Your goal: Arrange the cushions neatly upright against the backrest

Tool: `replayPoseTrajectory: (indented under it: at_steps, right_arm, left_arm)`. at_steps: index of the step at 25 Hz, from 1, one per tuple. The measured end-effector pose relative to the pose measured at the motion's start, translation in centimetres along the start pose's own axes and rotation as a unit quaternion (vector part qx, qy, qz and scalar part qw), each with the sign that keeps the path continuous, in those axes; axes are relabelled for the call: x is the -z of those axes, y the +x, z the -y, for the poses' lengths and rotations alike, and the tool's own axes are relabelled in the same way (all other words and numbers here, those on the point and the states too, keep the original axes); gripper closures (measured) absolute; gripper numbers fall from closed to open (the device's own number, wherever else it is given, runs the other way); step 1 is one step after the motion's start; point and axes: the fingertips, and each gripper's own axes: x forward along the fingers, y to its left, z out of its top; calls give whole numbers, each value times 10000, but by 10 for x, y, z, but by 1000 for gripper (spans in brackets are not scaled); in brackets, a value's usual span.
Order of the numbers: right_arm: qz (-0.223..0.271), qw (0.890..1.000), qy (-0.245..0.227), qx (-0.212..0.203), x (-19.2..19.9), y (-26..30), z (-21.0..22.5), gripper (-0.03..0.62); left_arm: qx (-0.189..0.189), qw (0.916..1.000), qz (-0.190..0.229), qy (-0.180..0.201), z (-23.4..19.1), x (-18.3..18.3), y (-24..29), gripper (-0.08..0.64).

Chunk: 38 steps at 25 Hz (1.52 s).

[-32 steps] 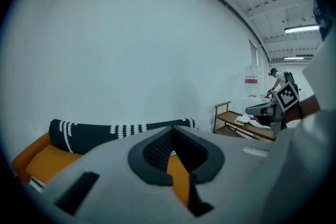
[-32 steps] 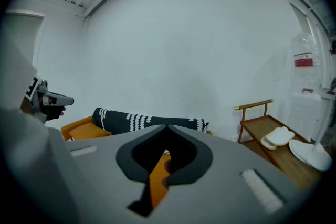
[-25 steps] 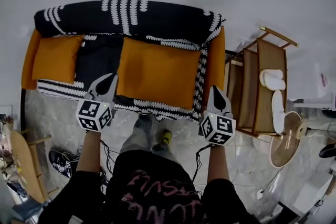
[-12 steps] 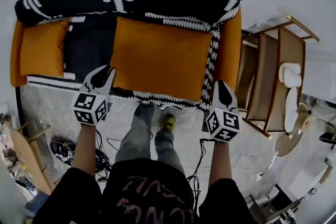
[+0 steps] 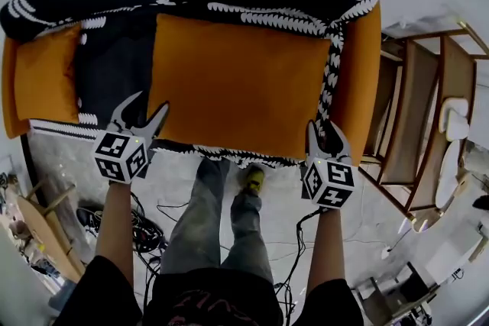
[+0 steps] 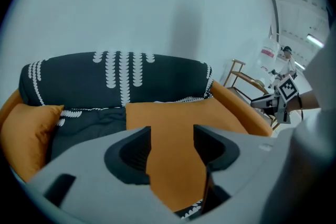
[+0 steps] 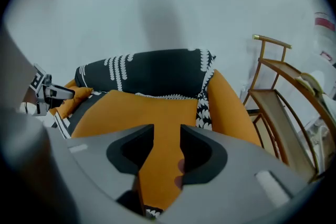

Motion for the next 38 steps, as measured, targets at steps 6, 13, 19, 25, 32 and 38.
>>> replayPoseTrajectory:
  at_steps: [6,13,19,25,32,38]
  right_arm:
    - [-431,9989,112,-122,40,60,10,329]
    - [-774,9965,191,-235,75,109,25,240]
    - [-899,9950,305,-325,83,134,25,224]
    - [-1055,9911,672,-455,92,141,30,175]
    - [-1220,9878,767,-595,95,151,25,211]
    - [-1265,9897,312,-594,86,145,12,340]
  left_arm:
    - [45,9993,-357,-83,-28,33,53,222]
    - [67,9975,-669,-204,-54,66,104,156]
    - [-138,9975,-687,14,-60,68,115,138]
    - [-250,9959,-853,151,-66,69,118,82]
    - [256,9951,-925,-234,-64,79,137,119]
    - [419,9940,-996,173,-46,73,132,355]
